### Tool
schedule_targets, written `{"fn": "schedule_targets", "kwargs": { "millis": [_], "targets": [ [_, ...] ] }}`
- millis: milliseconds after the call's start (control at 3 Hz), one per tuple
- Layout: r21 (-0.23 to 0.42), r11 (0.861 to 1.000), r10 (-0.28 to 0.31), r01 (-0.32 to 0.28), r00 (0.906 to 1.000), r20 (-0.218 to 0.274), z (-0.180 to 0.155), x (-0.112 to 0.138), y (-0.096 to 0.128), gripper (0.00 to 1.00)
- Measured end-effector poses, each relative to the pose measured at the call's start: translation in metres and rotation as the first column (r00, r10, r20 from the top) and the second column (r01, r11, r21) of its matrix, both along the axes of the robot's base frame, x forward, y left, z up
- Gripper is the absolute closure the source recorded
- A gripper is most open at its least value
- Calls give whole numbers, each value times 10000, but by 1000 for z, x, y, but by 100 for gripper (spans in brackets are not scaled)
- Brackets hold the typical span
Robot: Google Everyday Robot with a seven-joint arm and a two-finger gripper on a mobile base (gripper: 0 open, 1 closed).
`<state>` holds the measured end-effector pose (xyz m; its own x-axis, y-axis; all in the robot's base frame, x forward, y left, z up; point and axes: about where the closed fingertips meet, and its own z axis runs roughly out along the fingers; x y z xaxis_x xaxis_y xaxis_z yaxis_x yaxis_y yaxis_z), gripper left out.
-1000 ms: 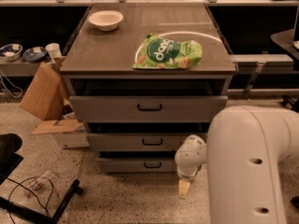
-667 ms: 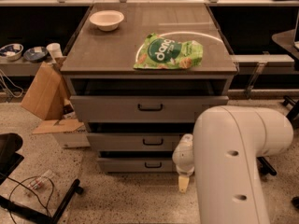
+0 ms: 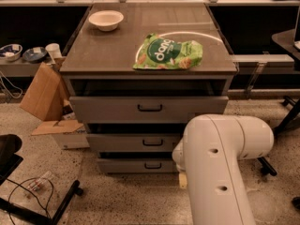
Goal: Open bottom drawer
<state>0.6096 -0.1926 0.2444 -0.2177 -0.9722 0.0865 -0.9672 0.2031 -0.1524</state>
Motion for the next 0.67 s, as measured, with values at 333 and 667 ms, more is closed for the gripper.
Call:
{"fn": "schedule_targets", "kwargs": {
  "millis": [333,667],
  "targets": [
    [193,9996,197,-196,9998,-57,-18,11,2,0],
    [442,9984,355,-348,9993,-144,-33,22,7,0]
  ]
}}
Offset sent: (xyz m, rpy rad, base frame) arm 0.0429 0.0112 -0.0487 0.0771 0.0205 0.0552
